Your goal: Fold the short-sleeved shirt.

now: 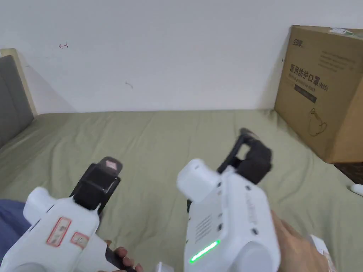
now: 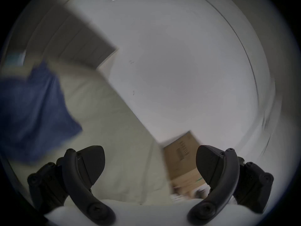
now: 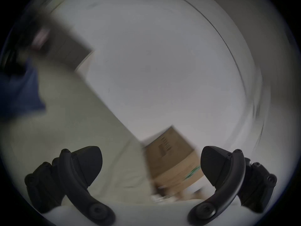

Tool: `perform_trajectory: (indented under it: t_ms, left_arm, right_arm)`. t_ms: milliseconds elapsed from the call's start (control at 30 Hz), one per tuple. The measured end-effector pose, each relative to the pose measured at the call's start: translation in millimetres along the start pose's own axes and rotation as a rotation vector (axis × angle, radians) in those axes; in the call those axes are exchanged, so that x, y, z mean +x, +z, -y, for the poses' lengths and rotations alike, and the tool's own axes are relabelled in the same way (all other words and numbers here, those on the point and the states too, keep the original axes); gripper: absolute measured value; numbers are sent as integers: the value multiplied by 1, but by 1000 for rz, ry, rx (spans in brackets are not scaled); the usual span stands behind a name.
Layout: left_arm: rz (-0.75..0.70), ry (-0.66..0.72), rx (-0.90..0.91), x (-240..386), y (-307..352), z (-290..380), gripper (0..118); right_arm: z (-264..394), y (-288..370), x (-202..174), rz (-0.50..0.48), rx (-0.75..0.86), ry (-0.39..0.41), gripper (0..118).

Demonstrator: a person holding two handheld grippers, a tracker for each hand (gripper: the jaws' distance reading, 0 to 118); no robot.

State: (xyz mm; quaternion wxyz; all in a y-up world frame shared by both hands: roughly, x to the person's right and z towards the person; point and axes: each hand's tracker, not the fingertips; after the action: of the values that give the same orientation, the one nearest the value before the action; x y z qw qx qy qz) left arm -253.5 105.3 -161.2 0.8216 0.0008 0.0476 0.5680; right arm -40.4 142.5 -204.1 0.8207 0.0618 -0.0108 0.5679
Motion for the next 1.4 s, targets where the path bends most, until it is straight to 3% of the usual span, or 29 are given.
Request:
perform_trajectory:
  t_ms: [33,67,100,167,233,333,467,500,533,600,767,900,967,1000,1033,1067,1100,1133,1167,1233,1400]
  left_arm:
    - [-19,78,-6,-13,0,1,114]
    - [-33,137,-9,-27,0,1,114]
    - [-86,160,-18,-33,-1,0,114]
    - [-140,80,-19,-32,-1,-1,114]
    - [-150,-100,0,-13,-1,-7,114]
    - [-160,-458,11,41,-6,-6,114]
    - [-131,-1017,54,100,-7,26,114]
    - [-132,-1168,57,105,-7,39,115]
    - [-147,-1262,58,106,-7,49,115]
    - [-174,-1377,35,97,-7,64,115]
    - [-135,-1132,-85,85,-11,53,115]
    - [-137,-1216,28,91,-8,49,114]
    - [-123,-1224,15,95,-5,48,102]
    - [-115,-1223,17,95,-3,48,85]
    - [-111,-1223,17,95,-2,48,46]
    - [-113,-1225,19,94,-3,49,13]
    - [-129,-1226,24,93,-4,50,2]
    - [-139,-1229,32,92,-4,51,1]
    - [-135,-1227,28,91,-3,50,1]
    - [-128,-1228,0,91,-6,51,0]
    - [-154,-1232,-17,92,-10,50,0]
  right_arm:
    - [-1,3,-13,13,20,97,118]
    - [-2,4,-22,-16,21,128,118]
    - [-2,4,-27,-85,8,77,118]
    - [-4,1,-22,-195,-43,-97,118]
    - [-1,-6,-10,-181,-59,-252,118]
    - [4,-18,21,-162,-123,-601,118]
    - [48,-35,58,-232,-213,-1244,118]
    - [64,-37,58,-223,-244,-1357,118]
    - [74,-38,54,-197,-274,-1397,118]
    - [93,-37,40,-124,-364,-1310,118]
    - [99,-26,44,-78,-275,-1203,118]
    - [82,-22,49,-7,-246,-1097,118]
    - [79,-18,49,-24,-248,-1097,117]
    - [77,-18,49,-26,-262,-1102,116]
    - [78,-18,48,-35,-268,-1115,105]
    - [79,-15,47,-56,-233,-1133,74]
    - [77,-15,46,-46,-239,-1122,23]
    - [76,-18,44,-22,-286,-1084,2]
    - [75,-19,42,6,-294,-1066,2]
    - [78,-21,44,-46,-281,-1082,2]
    - [84,-23,48,-55,-284,-1149,2]
